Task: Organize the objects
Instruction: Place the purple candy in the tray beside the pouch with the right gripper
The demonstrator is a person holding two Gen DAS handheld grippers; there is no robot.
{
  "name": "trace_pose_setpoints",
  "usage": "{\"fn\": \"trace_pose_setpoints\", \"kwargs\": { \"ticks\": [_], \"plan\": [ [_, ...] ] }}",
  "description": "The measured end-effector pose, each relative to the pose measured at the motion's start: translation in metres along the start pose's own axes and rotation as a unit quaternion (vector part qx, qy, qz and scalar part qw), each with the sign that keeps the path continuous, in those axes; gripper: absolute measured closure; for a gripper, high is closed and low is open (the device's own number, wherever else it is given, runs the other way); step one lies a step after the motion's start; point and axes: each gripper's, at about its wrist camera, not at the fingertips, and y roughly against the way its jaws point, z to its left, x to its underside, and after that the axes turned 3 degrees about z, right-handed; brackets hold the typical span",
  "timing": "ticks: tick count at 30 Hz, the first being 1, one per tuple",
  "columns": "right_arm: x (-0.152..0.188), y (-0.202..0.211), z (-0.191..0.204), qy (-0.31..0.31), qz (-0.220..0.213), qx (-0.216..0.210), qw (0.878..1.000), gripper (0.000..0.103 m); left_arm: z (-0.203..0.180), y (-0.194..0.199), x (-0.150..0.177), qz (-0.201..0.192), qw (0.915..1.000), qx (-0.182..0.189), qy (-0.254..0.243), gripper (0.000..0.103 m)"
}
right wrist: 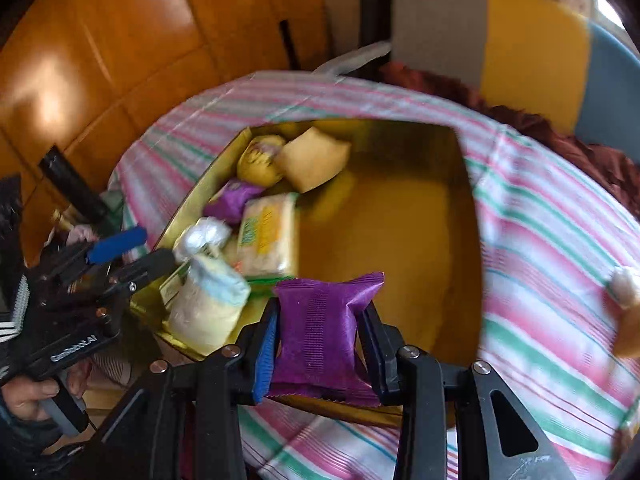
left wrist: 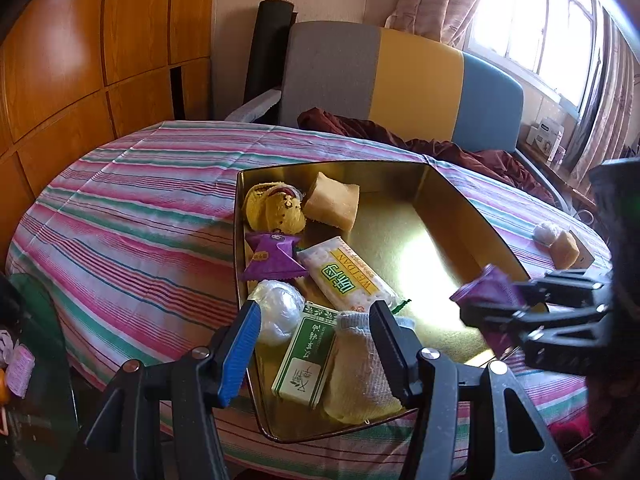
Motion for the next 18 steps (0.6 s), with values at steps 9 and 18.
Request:
{"fn": "trace_pose_setpoints", "kwargs": {
  "ticks": [9,18],
  "plan": [
    [0.008,-0.039,0.015,0.004,0.042,-0.04,0.998,0.062,0.001,-0.001,0.002,0.002,1.0,-0.002,0.001,0.046],
    [0.01,-0.024,0.009,-0.012,0.019,-0.049,0.999,0.04,0.0,0.0,0.002,0.001,1.0,-0.002,0.0,0.046]
  ]
}}
